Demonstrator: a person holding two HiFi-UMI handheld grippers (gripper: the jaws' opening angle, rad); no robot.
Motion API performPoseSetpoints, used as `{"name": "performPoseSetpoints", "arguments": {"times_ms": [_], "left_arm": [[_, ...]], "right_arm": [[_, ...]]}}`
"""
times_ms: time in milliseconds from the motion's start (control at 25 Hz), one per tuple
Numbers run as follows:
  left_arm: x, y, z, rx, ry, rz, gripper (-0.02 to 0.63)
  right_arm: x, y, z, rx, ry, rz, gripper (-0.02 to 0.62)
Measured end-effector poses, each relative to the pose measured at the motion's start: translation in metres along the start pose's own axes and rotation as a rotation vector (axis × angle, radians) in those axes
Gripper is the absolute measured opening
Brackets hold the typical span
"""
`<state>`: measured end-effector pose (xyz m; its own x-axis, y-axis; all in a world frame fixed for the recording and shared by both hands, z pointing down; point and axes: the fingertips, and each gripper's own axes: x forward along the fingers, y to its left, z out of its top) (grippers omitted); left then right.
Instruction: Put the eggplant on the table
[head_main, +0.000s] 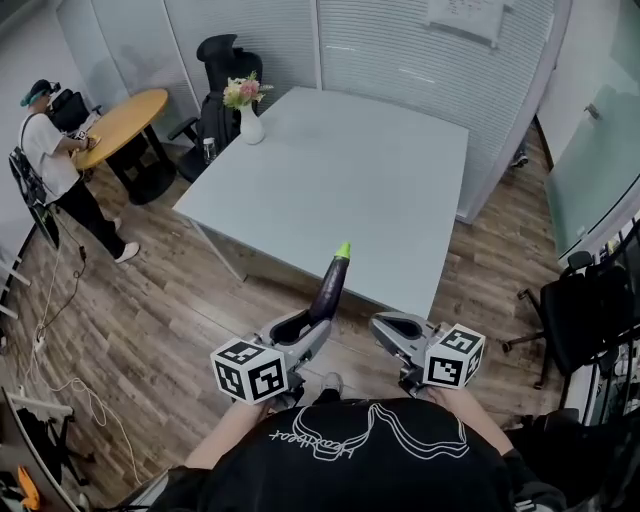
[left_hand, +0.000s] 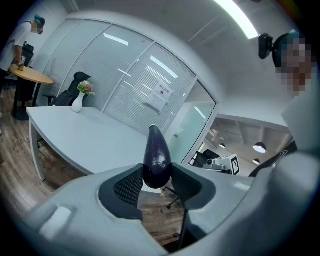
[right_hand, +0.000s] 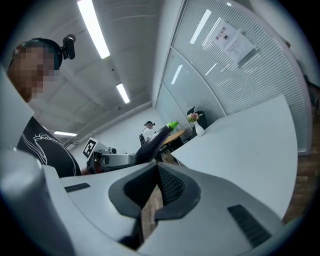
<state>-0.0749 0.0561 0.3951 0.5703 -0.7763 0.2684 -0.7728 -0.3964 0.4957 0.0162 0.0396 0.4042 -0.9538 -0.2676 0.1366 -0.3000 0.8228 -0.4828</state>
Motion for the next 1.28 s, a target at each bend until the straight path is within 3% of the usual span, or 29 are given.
{"name": "performPoseSetpoints", "arguments": {"times_ms": [640, 1280], "left_arm": [[0.073, 0.134, 0.071, -0.016, 0.052, -0.039, 0.186], [0.141, 0.181, 0.078, -0.06, 0.102, -0.008, 0.186]], "right_arm": [[0.104, -0.095, 0.047, 0.044, -0.028, -0.089, 0.009], [0.116, -0.172, 0.06, 0.127, -0.012, -0.146, 0.009]]}}
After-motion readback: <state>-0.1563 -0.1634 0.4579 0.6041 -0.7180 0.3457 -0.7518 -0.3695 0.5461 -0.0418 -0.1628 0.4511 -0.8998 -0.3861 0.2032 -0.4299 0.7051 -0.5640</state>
